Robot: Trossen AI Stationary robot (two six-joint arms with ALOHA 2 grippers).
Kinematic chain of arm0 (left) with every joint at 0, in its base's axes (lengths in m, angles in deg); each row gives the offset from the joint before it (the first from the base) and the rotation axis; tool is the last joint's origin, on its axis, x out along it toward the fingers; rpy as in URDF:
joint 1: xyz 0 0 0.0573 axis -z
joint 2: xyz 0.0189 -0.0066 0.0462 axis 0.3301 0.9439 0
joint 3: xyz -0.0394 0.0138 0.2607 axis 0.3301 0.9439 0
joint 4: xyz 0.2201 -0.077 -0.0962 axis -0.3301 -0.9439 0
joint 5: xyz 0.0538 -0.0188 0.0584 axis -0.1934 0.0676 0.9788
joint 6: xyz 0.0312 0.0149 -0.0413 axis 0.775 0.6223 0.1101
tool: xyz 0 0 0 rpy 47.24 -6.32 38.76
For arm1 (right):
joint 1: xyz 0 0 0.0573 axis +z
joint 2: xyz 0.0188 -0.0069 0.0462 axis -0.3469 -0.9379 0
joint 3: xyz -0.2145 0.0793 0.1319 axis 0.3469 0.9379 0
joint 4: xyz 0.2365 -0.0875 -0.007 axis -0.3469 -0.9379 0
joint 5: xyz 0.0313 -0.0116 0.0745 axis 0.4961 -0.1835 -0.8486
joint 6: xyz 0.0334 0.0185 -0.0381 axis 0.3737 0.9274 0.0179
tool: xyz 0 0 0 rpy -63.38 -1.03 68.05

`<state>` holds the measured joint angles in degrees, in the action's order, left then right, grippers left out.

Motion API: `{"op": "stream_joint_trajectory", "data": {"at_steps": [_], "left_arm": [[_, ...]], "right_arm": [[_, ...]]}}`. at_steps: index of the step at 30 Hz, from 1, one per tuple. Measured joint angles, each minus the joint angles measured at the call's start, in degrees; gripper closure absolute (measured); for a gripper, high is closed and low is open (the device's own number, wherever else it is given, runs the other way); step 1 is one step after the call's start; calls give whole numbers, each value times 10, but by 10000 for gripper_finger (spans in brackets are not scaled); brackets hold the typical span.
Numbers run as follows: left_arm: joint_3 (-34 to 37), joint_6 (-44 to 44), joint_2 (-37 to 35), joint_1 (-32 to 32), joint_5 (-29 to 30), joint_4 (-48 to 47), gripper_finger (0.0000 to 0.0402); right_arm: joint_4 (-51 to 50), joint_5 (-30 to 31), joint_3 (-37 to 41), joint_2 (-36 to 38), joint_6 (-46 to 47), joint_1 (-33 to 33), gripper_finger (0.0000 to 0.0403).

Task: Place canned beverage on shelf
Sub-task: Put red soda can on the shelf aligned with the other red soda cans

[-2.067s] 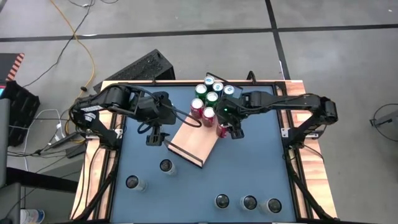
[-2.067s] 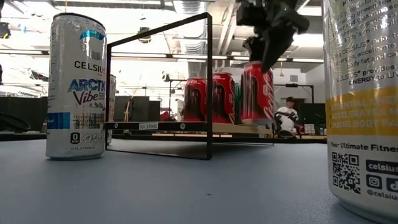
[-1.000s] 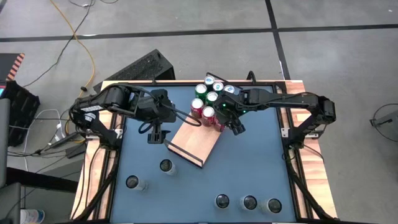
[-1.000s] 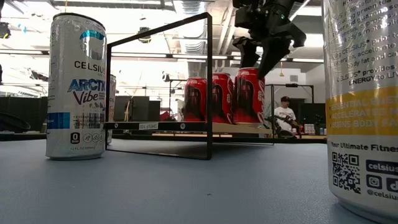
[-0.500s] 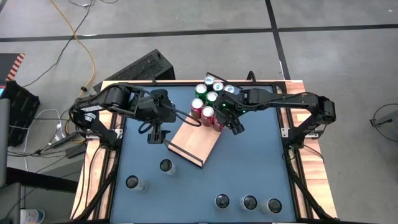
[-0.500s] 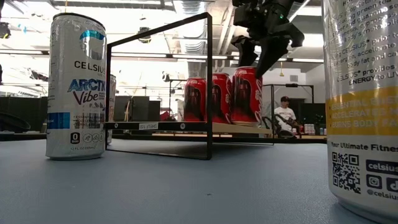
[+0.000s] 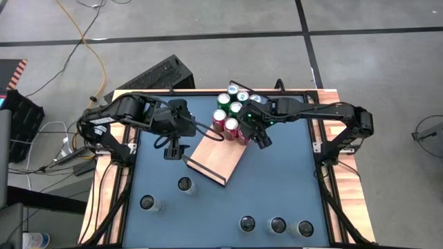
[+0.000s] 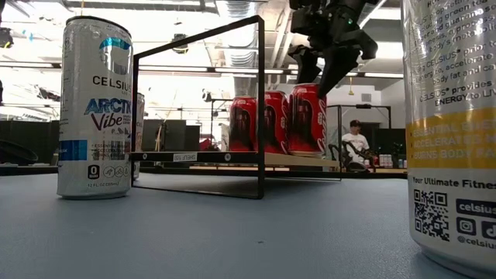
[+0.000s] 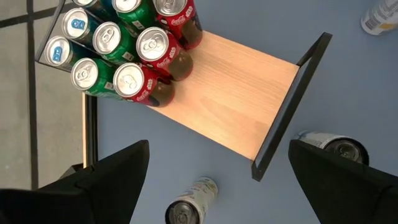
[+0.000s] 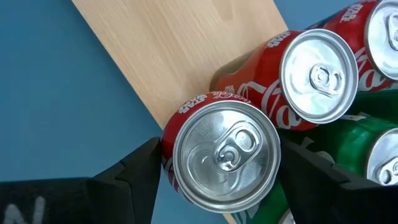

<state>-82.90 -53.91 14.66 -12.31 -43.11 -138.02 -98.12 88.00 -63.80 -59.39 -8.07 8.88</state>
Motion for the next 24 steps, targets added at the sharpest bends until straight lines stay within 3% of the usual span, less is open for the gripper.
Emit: {"op": "stream_joint_trajectory", "data": {"at_steps": [14, 24], "left_arm": [[0, 1, 0, 0, 0, 0, 30], [0, 1, 0, 0, 0, 10, 30]], "right_arm": [[9, 0, 0, 0, 20, 0, 124], [18, 1, -2, 0, 15, 0, 76]]}}
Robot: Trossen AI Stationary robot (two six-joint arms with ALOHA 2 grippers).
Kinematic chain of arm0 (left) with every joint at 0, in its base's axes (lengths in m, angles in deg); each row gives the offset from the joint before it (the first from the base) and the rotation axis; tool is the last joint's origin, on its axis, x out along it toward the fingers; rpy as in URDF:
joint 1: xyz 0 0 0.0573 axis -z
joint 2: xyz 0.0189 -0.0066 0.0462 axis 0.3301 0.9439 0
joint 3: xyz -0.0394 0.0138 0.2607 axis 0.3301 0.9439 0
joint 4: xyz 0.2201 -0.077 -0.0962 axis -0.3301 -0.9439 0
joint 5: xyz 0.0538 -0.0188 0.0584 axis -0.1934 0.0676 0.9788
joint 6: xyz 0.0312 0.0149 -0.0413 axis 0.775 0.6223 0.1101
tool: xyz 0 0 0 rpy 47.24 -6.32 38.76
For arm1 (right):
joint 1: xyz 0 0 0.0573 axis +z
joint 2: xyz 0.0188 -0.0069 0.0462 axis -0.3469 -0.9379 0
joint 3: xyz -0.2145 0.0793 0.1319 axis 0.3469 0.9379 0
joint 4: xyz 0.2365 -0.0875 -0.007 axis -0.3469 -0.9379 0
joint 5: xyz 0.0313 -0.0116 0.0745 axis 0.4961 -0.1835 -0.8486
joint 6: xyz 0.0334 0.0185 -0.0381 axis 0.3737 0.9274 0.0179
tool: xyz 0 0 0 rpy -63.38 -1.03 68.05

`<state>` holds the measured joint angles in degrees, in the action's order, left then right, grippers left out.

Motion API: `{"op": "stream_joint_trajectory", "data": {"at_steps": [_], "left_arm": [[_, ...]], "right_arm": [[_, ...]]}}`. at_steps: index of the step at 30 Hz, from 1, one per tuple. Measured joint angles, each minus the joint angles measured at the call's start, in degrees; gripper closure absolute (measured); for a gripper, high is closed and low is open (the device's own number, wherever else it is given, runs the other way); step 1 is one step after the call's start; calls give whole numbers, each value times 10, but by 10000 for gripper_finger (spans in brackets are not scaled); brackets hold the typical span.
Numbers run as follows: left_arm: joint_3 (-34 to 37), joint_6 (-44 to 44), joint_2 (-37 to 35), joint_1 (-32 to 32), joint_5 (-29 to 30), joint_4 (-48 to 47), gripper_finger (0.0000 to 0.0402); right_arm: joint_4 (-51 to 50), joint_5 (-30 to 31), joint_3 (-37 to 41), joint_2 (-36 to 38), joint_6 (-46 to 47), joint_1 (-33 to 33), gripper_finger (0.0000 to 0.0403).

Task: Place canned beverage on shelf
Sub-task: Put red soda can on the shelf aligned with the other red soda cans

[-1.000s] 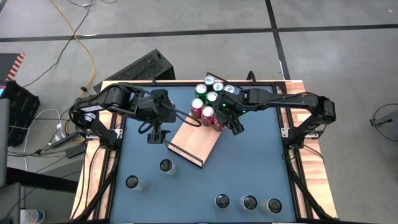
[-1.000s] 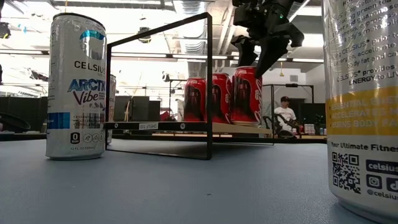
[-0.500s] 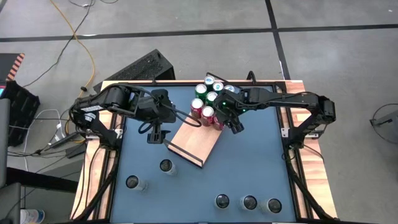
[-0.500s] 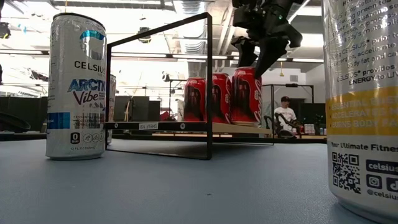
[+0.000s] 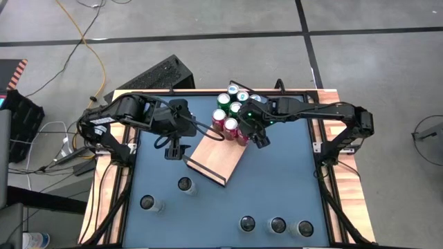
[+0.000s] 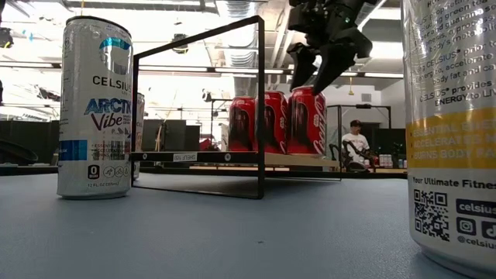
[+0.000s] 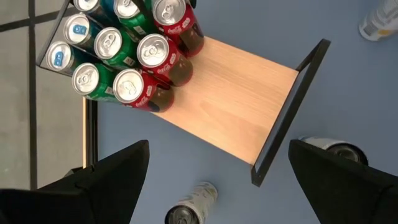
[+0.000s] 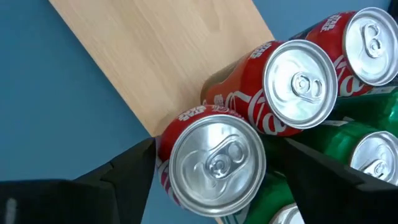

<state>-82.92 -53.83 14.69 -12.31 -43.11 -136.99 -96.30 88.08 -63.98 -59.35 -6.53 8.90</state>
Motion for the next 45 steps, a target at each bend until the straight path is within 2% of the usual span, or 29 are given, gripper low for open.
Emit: {"op": "stream_joint_trajectory", "data": {"at_steps": [5, 11, 15, 18, 22, 25, 31, 32, 34, 38, 45], "left_arm": [[0, -1, 0, 0, 0, 0, 30], [0, -1, 0, 0, 0, 0, 30], [0, -1, 0, 0, 0, 0, 30], [0, -3, 0, 0, 0, -1, 30], [0, -6, 0, 0, 0, -6, 30], [0, 6, 0, 0, 12, -6, 30], [0, 44, 0, -4, 41, 9, 30], [0, 48, 0, -6, 41, 13, 30], [0, 55, 0, -14, 40, 24, 30], [0, 65, 0, -29, 39, 30, 30], [0, 67, 0, -42, 27, 30, 30]], "right_arm": [[9, 0, 0, 0, 0, 1, 61], [2, 0, -33, 1, 13, 1, 66], [-48, 0, -82, 1, 37, 5, 70], [-112, -6, -114, 2, 96, 11, 80], [-179, -52, -92, 31, 167, 24, 128], [-167, -43, -28, 72, 198, 45, 193], [-26, 2, 116, 145, 246, 62, 365], [-3, 10, 134, 149, 249, 58, 383], [18, 22, 157, 150, 260, 50, 391], [39, 30, 179, 150, 270, 30, 371], [81, 30, 181, 150, 242, 0, 379]]}}
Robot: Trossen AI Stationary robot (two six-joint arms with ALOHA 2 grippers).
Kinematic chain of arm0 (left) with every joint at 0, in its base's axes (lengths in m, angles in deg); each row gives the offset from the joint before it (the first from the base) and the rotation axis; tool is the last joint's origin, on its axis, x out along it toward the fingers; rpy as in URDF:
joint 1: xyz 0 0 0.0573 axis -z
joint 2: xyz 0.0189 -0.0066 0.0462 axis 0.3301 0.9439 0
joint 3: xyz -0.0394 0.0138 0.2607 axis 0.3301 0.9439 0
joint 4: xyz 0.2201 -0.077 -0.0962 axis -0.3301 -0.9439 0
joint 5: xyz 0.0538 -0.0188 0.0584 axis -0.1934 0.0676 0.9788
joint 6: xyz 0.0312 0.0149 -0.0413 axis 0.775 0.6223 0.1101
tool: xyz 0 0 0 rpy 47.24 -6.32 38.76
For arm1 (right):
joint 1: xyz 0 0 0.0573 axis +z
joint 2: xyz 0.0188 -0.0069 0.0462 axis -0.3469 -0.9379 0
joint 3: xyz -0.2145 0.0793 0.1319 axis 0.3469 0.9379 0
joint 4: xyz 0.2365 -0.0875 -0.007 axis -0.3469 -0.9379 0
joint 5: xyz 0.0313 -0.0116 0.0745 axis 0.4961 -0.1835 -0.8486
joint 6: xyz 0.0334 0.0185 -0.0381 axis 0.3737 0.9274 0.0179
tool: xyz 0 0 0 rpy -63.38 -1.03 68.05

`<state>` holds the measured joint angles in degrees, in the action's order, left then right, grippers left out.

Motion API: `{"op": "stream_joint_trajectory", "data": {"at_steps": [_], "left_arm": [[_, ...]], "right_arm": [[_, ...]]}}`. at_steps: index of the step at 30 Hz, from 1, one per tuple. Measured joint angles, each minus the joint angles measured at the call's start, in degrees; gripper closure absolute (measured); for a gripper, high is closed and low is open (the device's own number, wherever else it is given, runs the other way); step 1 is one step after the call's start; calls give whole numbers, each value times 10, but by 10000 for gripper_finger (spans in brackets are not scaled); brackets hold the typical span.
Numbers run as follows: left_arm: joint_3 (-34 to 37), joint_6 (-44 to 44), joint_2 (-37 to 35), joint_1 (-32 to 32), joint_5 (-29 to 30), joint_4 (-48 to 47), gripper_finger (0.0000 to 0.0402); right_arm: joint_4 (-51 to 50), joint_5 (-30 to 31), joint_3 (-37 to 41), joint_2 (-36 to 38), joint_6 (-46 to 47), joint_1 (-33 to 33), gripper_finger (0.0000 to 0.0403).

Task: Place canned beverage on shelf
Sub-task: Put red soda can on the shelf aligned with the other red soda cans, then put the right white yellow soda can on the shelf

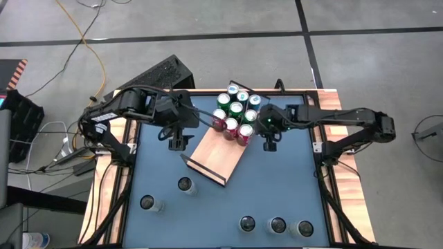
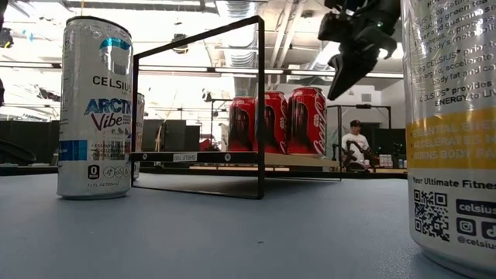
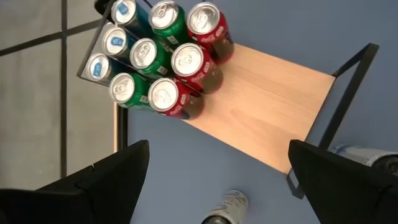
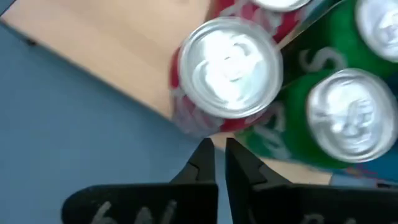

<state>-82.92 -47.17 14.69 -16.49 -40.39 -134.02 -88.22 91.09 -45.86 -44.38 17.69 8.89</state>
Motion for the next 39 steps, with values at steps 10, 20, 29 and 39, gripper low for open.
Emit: {"op": "stream_joint_trajectory", "data": {"at_steps": [10, 20, 29, 39], "left_arm": [[0, 2, 0, 0, -3, -2, 30], [0, 2, 0, 0, -2, -2, 30], [0, -7, 0, 0, -16, -2, 30], [0, -49, -51, 26, -43, -17, 30]], "right_arm": [[47, -15, 0, 0, -4, -24, 402], [60, -14, 0, 0, -13, -49, 403], [22, -16, -65, 12, -13, -20, 403], [-162, -116, -143, 31, 190, 96, 403]]}}
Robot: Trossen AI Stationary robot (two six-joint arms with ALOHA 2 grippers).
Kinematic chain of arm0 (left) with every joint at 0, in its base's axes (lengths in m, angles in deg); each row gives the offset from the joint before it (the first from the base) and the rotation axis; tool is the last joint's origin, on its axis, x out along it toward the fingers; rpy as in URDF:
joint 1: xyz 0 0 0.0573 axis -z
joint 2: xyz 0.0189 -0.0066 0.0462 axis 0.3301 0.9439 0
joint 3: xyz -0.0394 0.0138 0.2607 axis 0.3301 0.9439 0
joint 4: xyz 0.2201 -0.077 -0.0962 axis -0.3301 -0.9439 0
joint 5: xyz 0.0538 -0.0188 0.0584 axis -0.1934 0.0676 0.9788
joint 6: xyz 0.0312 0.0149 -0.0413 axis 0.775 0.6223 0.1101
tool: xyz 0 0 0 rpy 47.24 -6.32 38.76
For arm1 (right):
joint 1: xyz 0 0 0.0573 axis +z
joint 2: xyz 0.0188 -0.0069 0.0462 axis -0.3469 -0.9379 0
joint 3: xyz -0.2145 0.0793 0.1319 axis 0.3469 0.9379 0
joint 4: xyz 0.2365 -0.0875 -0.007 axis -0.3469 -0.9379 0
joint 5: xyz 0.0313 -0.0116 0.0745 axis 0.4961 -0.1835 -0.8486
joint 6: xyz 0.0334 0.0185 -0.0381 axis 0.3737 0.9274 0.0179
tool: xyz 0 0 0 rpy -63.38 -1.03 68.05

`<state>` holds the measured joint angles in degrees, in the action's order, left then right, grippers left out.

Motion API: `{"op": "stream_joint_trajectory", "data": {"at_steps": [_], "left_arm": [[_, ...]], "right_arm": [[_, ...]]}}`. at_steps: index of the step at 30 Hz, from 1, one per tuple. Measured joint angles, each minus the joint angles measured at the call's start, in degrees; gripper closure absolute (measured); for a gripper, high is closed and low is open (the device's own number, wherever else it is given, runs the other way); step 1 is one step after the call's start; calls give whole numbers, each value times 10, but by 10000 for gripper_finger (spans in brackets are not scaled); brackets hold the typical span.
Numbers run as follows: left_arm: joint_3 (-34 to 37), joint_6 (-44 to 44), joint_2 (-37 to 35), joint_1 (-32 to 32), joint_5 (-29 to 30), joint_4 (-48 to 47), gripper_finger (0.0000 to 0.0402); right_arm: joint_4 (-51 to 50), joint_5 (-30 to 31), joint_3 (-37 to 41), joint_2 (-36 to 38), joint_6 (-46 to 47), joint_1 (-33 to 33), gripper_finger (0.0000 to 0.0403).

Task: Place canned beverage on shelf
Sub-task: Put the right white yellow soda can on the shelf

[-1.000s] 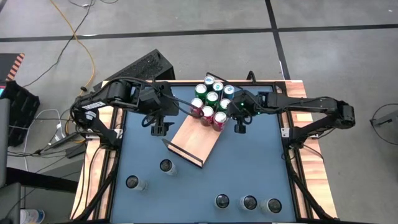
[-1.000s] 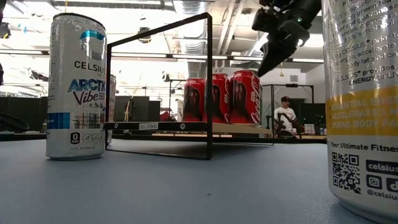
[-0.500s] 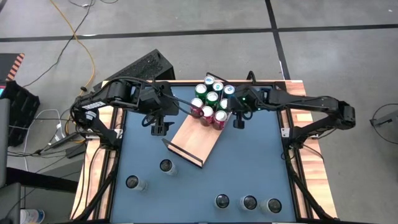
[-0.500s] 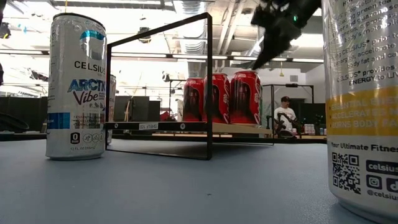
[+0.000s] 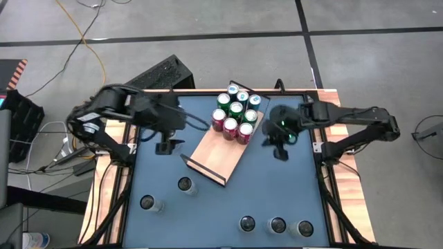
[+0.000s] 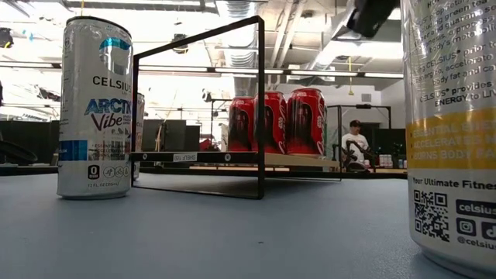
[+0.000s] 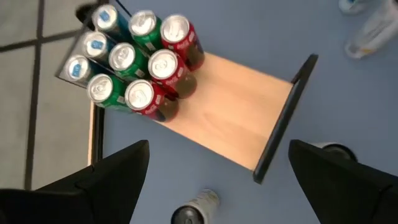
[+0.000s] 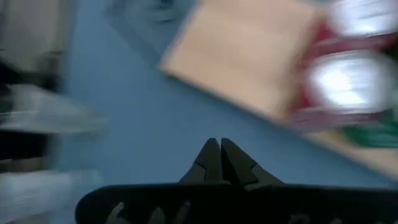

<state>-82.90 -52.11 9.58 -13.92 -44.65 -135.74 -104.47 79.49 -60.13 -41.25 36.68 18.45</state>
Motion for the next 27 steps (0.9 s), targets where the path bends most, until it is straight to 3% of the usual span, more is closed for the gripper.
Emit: {"op": "stream_joint_trajectory", "data": {"at_steps": [6, 11, 15, 23, 27], "left_arm": [[0, -20, -63, 28, 40, 35, 30], [0, -19, -90, 30, 45, 62, 30], [0, -24, -101, 30, 45, 62, 30], [0, 4, -98, 30, 41, 52, 30], [0, 18, -98, 30, 46, 44, 30]], "right_arm": [[-15, -25, -12, -4, 145, 141, 403], [-28, 23, -40, -14, 255, 229, 389], [-59, 58, -72, -12, 356, 278, 333], [-92, 75, -95, -13, 596, 399, 173], [-92, 81, -95, -23, 718, 447, 135]]}}
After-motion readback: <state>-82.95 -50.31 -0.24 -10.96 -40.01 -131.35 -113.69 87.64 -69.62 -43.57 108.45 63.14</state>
